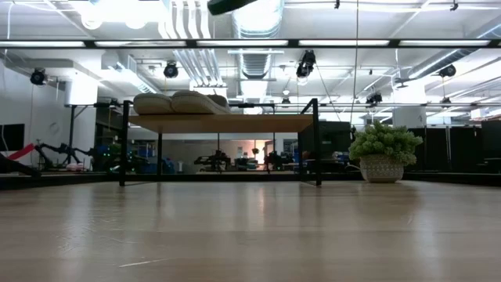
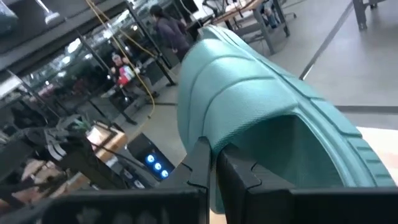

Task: Pick and place slides into the shelf
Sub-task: Put the left green slipper on the shelf

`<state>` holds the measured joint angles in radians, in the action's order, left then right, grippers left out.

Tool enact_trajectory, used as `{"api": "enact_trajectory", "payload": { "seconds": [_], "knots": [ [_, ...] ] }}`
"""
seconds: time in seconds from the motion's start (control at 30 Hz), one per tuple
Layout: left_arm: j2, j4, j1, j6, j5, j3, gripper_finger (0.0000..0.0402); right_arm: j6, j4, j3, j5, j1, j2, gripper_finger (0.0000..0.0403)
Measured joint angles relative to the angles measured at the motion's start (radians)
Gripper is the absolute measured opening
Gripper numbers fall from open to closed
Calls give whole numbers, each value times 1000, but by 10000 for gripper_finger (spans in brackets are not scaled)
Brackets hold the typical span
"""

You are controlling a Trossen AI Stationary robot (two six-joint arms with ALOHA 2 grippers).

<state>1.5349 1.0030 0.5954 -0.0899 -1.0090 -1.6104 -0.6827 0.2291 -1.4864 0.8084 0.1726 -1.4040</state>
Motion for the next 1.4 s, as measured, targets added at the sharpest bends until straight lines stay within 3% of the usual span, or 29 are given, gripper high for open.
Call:
{"api": "enact_trajectory", "payload": {
  "seconds": [0.37,0.7,1.07,1.4],
  "knots": [
    [0,-22,-1,2,-160,0,163,53,-30,-78,-21,4,-77,8],
    [0,-116,-14,4,-171,2,163,78,-25,-133,-30,4,-123,9],
    [0,-382,-19,201,-154,6,163,81,-31,-140,-30,4,-130,13],
    [0,-402,-58,243,-135,28,163,75,-63,-140,-30,4,-129,15]
  ]
}}
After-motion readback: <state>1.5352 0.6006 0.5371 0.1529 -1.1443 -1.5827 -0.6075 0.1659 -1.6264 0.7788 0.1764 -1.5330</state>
